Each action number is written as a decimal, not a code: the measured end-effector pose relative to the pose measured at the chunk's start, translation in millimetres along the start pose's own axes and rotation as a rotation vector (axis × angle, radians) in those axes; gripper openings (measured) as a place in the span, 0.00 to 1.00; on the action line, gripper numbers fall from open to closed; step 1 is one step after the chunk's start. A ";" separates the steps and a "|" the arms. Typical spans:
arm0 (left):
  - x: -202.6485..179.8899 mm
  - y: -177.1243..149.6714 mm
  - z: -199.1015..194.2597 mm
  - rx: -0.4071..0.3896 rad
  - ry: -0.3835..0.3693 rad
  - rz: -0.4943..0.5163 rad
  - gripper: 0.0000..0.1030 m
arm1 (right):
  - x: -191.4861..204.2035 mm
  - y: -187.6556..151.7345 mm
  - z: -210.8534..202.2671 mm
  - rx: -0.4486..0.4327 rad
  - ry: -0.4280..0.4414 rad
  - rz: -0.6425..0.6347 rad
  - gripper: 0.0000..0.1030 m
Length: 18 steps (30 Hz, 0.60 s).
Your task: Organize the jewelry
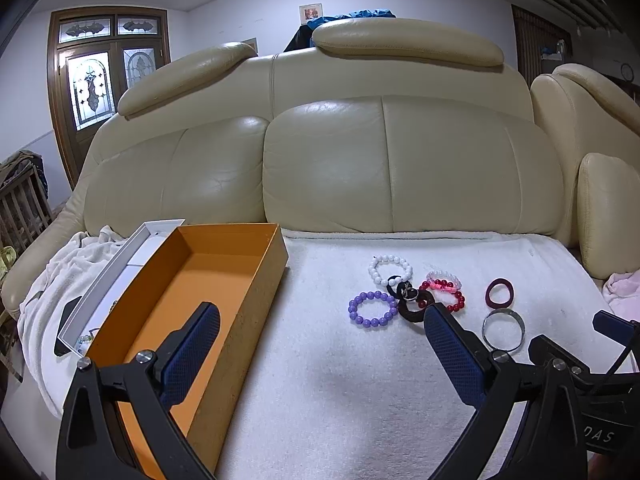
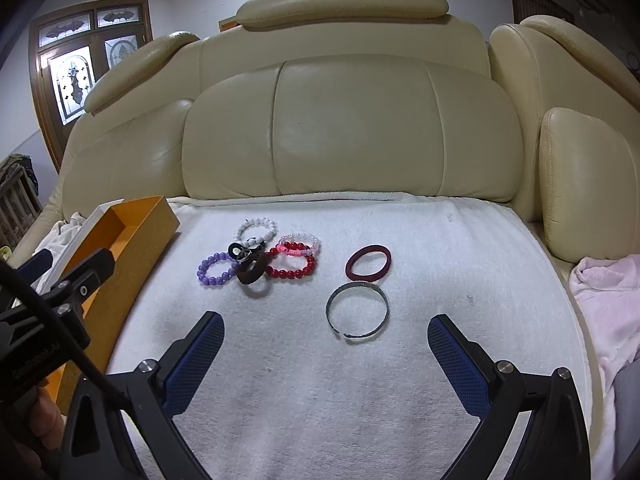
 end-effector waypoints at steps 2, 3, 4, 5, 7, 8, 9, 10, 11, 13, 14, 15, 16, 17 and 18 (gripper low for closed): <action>-1.3 -0.7 -0.1 -0.003 0.002 0.000 0.99 | -2.2 0.1 0.0 -0.003 -0.005 -0.003 1.00; -2.3 -1.1 -0.3 -0.006 0.002 0.000 0.99 | -3.4 0.2 -0.2 -0.002 -0.007 -0.001 1.00; -2.5 -2.2 -0.4 -0.013 0.002 -0.002 0.99 | -4.6 0.3 -0.6 -0.004 -0.008 0.001 1.00; -3.0 -2.2 -0.4 -0.012 0.003 -0.001 0.99 | -5.5 0.4 -1.1 -0.007 -0.009 0.005 1.00; -4.9 -2.2 0.1 -0.011 0.005 0.002 0.99 | -7.6 0.5 -1.7 -0.008 -0.006 0.013 1.00; -5.8 -2.2 0.5 -0.011 0.006 0.005 0.99 | -7.9 0.5 -1.6 -0.005 -0.005 0.017 1.00; -6.8 -2.3 0.8 -0.009 0.007 0.007 0.99 | -9.2 0.3 -1.6 -0.003 -0.005 0.021 1.00; -7.6 -2.6 1.7 -0.009 0.008 0.009 0.99 | -10.0 -0.2 -1.5 0.001 -0.007 0.022 1.00; -8.3 -2.8 2.7 -0.005 0.006 0.011 0.99 | -10.6 -0.9 -1.1 0.007 -0.010 0.022 1.00; -8.7 -3.4 6.0 0.006 0.006 0.014 0.99 | -12.8 -2.1 -0.1 0.018 -0.013 0.020 1.00; -8.7 -3.5 7.9 0.011 0.009 0.013 0.99 | -14.4 -2.6 1.0 0.026 -0.015 0.024 1.00; -8.4 -3.5 9.9 0.018 0.010 0.012 0.99 | -17.2 -3.2 2.4 0.026 -0.018 0.026 0.99; -8.7 -3.8 11.0 0.022 0.012 0.011 0.99 | -20.1 -4.1 3.5 0.029 -0.018 0.029 0.98; -8.5 -3.3 11.9 0.023 0.015 0.009 0.99 | -23.7 -3.0 4.3 0.015 -0.009 0.035 0.96; -8.6 -2.7 12.4 0.022 0.017 0.006 0.99 | -27.0 -3.4 5.2 0.020 -0.008 0.041 0.96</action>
Point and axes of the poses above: each gripper's, at about its wrist camera, not at the fingertips, and z roughly the way its jaws point, x to its left, y to its top, the point moved 2 cm from there along z, roughly the way its jaws point, and after that the axes turned 14 degrees about y, right-handed, at the moved point
